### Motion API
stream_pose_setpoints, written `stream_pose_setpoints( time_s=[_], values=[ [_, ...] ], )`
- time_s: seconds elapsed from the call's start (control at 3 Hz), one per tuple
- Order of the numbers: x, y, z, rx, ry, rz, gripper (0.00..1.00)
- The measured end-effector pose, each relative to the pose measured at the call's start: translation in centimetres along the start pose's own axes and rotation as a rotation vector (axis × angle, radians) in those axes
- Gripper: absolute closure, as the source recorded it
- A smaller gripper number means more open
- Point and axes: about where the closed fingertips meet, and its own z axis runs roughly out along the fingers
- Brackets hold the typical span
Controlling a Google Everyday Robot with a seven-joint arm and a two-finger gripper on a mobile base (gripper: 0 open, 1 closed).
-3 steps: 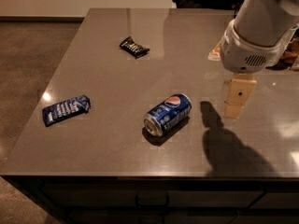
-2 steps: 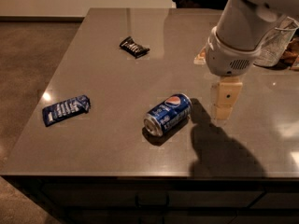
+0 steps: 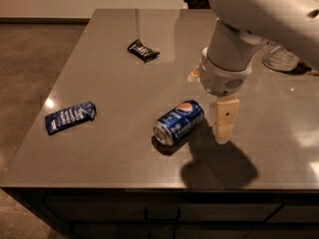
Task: Pick pepsi can
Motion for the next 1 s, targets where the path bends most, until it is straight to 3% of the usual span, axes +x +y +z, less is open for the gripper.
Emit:
stream_pose_setpoints(
  time_s=[0.67, 1.0],
  values=[
    [-4.2, -0.5, 1.5, -0.019, -0.024, -0.116, 0.0],
    [-5.4, -0.7, 2.2, -0.035, -0.026, -0.155, 0.18]
  ],
)
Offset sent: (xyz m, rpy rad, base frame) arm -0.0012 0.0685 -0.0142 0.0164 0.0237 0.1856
